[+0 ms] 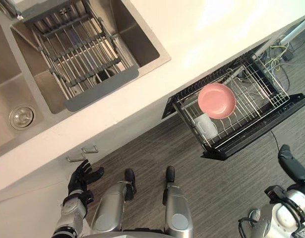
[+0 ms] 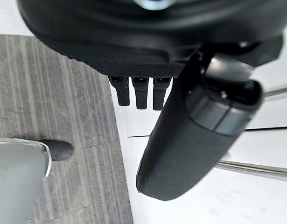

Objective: Walk over to the sink, pick up the cup, carry it to the dishwasher, place the cup inside the dishwasher, then close the dishwasher door

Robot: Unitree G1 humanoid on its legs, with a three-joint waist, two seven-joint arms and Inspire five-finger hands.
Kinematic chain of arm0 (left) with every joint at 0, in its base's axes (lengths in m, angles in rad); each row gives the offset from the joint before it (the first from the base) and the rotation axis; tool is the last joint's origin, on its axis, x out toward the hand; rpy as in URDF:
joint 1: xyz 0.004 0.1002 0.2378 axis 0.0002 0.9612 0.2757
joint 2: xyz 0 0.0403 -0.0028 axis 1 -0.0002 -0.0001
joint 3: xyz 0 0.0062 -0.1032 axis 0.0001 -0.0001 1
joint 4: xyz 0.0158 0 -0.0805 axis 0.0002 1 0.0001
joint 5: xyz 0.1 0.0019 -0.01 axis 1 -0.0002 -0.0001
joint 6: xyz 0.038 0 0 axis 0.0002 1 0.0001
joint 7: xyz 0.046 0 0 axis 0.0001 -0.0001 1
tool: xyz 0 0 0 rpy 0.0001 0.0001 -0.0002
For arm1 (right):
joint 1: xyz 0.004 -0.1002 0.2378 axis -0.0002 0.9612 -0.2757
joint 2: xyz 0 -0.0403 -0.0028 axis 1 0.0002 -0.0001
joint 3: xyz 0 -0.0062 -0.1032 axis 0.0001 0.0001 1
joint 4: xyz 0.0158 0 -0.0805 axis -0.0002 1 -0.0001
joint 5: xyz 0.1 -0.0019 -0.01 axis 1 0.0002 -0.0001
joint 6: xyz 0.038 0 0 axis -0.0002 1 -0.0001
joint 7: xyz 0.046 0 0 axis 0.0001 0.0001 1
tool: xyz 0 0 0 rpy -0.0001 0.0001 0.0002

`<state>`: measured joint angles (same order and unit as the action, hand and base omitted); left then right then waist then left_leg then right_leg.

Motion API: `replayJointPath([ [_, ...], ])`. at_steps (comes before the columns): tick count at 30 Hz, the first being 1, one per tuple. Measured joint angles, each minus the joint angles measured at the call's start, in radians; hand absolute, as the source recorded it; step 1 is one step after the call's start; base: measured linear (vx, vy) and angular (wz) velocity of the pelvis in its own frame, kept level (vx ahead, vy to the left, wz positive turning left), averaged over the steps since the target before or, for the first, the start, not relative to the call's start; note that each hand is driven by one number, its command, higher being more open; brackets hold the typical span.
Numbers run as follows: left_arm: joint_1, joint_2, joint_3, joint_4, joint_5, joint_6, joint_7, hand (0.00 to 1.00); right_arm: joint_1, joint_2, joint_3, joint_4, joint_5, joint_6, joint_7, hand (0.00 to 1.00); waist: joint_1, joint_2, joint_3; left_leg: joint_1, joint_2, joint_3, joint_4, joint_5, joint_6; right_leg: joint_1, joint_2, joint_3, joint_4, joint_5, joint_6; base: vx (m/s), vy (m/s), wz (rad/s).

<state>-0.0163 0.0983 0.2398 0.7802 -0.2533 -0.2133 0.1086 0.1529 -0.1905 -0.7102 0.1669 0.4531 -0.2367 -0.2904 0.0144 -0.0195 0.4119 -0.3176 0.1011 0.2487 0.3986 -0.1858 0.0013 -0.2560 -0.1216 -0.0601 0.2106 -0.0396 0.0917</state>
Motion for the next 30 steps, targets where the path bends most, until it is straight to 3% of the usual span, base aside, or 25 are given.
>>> replayJointPath([
  [6,-0.007,0.003,-0.008,-0.004,-0.001,0.0,0.0,0.9,-0.112,-0.003,0.003,0.17,0.155,0.021,0.065,0.9,0.023,0.005,-0.002,-0.008,0.022,0.051,0.026,-0.001,-0.001,-0.027,-0.003,-0.004,0.053,-0.035,-0.002,0.03,-0.004,0.05],
  [13,-0.012,0.003,-0.033,-0.016,-0.002,0.0,-0.003,0.9,-0.276,-0.044,0.103,0.309,0.236,0.04,0.107,0.9,0.046,0.034,0.003,-0.048,0.02,0.034,0.024,0.003,0.0,-0.063,-0.006,-0.021,0.065,-0.037,-0.004,0.0,-0.008,0.05],
  [20,-0.013,0.011,-0.053,-0.023,-0.002,-0.001,-0.004,0.9,-0.358,-0.075,0.116,0.36,0.376,-0.005,0.097,0.9,0.047,0.038,0.004,-0.069,-0.005,0.007,-0.009,0.035,0.002,-0.082,-0.022,-0.039,0.063,-0.036,-0.004,0.01,0.004,0.12],
  [25,-0.014,0.013,-0.055,-0.022,-0.002,-0.003,-0.006,0.9,-0.429,-0.093,0.201,0.367,0.535,-0.048,0.113,0.9,0.047,0.042,0.006,-0.071,-0.019,-0.013,-0.057,0.072,0.001,-0.089,-0.026,-0.056,0.045,-0.02,-0.006,-0.03,-0.02,0.1],
  [30,-0.034,0.013,-0.063,-0.016,-0.002,-0.003,-0.007,0.9,-0.594,-0.127,0.284,0.373,0.658,-0.086,0.114,0.9,0.054,0.084,0.028,-0.081,-0.03,-0.055,-0.106,0.124,-0.001,-0.089,-0.024,-0.087,0.019,0.005,-0.018,-0.06,-0.024,0.2],
])
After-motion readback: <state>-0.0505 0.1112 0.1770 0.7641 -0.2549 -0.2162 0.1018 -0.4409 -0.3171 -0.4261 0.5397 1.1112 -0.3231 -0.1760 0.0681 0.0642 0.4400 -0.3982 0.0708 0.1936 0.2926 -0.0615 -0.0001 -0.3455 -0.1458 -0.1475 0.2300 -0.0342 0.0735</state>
